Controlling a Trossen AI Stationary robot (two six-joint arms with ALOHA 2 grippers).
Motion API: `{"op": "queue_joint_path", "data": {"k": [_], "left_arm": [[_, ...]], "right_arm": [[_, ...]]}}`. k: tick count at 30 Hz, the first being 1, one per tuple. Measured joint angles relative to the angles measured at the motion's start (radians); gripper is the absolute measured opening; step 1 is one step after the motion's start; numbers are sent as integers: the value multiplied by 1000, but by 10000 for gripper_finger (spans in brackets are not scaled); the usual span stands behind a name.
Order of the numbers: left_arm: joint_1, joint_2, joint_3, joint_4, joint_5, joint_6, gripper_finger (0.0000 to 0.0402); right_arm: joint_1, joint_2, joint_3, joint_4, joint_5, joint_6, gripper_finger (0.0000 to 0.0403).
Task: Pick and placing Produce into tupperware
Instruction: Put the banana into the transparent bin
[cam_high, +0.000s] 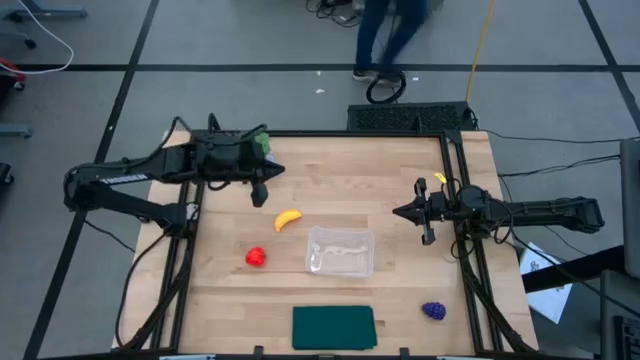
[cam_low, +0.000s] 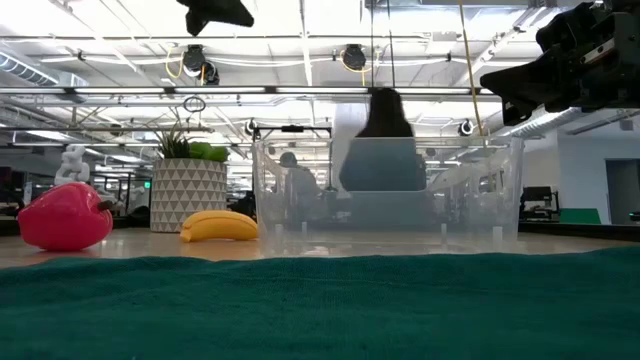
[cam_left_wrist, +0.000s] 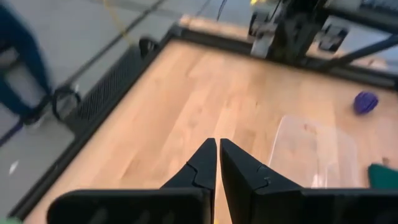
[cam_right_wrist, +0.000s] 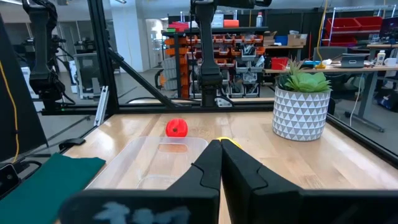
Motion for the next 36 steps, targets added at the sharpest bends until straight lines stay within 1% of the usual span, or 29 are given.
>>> {"op": "queue_joint_path", "data": {"k": [8,14,20,26,31,36], "left_arm": [[26,126,143,-214,-3,-43,26],[45,217,224,-348,23,-99,26],[45,320,334,-501,30,-102,26],[45,395,440,-626,30,-103,26],[45,435,484,-690,30,-98,26],[44,463,494,-722,47,-80,26]], "right_arm": [[0,0,0,0,0,0,0],[0,0,0,0,0,0,0],[0,0,0,0,0,0,0],[0,0,0,0,0,0,0],[0,0,0,0,0,0,0],[0,0,0,0,0,0,0]]}}
